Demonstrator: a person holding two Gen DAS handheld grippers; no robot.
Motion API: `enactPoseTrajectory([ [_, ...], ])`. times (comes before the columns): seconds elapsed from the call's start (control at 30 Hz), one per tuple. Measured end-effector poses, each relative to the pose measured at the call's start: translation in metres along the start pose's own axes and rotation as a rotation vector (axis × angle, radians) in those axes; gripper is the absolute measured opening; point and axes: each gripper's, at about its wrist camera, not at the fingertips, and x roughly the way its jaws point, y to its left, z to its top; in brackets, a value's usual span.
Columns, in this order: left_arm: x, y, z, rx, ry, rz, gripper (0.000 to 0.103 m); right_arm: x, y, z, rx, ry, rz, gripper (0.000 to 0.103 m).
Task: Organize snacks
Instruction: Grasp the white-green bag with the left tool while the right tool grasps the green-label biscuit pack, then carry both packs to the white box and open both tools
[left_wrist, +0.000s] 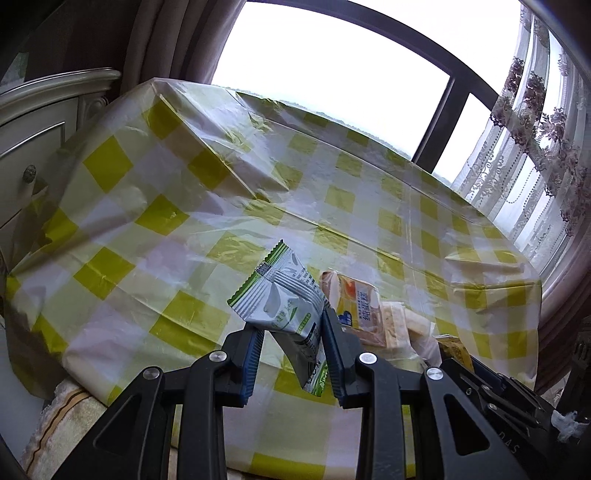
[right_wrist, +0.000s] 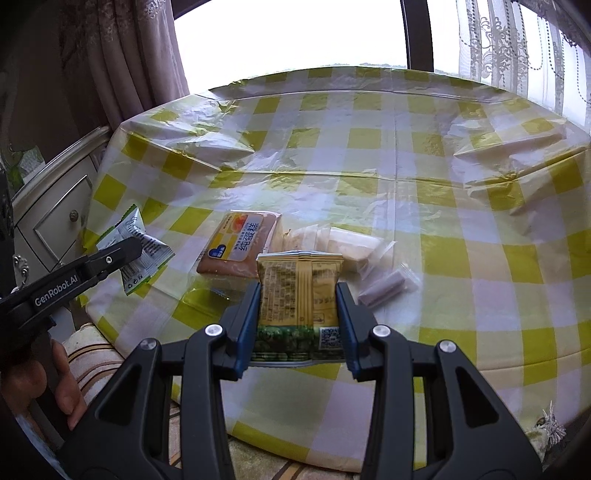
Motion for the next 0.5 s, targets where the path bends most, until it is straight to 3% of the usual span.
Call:
enactPoseTrajectory([
  [0.5,-0.036,-0.079,-0.03,0.147,0.045,-0.131,0.033,-0.06,-0.035,-0.024,0.087,-0.014,-0.063,0.043],
])
